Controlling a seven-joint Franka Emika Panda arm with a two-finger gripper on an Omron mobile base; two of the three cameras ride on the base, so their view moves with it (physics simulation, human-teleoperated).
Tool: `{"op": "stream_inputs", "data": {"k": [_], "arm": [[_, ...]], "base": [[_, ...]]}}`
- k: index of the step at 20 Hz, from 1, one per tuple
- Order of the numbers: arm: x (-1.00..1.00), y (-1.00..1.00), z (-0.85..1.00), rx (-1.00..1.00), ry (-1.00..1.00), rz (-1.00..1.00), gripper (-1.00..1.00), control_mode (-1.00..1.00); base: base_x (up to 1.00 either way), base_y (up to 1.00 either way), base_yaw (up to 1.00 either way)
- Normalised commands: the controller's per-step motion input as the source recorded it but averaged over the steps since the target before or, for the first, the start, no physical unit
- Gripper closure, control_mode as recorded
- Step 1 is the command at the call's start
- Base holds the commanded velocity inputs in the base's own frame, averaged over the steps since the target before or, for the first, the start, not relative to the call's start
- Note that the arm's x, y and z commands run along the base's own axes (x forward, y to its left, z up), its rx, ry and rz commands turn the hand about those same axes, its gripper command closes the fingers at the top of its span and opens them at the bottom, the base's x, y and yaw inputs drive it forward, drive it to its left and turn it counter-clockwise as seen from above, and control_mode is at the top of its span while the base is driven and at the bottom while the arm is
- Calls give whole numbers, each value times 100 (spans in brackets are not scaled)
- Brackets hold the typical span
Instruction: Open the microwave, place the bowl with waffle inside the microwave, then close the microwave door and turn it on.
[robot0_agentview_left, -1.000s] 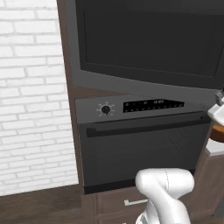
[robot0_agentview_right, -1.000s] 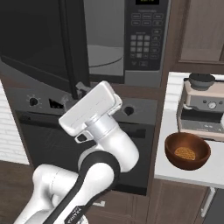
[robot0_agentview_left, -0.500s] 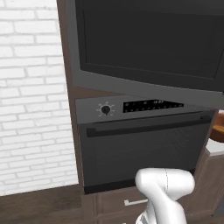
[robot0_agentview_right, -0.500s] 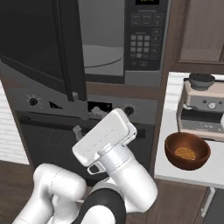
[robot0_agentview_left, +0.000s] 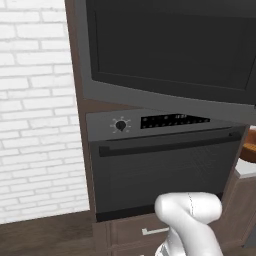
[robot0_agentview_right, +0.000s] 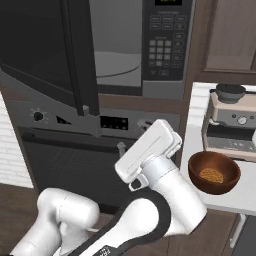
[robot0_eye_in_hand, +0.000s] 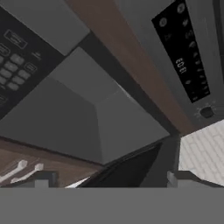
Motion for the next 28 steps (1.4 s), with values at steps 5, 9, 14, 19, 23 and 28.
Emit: {"op": "stream_inputs", "data": {"k": [5,9,14,19,23,28], "arm": [[99,0,-14,-7,4,0,-100,-100],[70,69,0,-16,0,1,-100,-100],[-47,100,31,-19,-16,16,-100,-100],[-100,100,45,-18,-31,21,-100,-100],[-100,100,21,-21,-29,21,-100,-100],[-100,100,11,-21,-26,23,-100,-100]], "base": [[0,0,0],[0,0,0],[0,0,0],[0,0,0],[0,0,0],[0,0,0]]}}
